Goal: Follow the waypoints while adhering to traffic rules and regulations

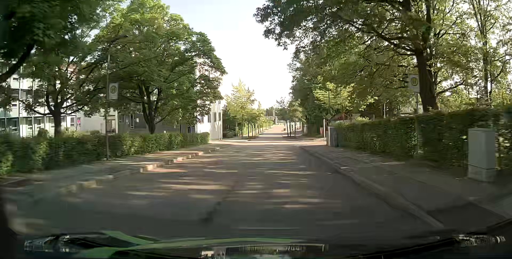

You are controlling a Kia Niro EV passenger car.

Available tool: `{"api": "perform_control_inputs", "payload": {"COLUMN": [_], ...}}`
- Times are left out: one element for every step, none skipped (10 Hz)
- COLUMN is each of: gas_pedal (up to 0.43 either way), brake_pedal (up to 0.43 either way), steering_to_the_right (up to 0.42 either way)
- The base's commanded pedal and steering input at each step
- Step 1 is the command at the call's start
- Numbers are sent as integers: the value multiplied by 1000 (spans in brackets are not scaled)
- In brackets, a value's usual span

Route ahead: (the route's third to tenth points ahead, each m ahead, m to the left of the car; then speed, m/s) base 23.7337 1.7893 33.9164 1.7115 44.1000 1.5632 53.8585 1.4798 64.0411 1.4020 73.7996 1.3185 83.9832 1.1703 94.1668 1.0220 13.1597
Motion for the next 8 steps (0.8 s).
{"api": "perform_control_inputs", "payload": {"gas_pedal": [0, 20, 39, 47, 79, 79, 79, 79], "brake_pedal": [0, 0, 0, 0, 0, 0, 0, 0], "steering_to_the_right": [5, 6, 5, 5, 4, 2, 2, 1]}}
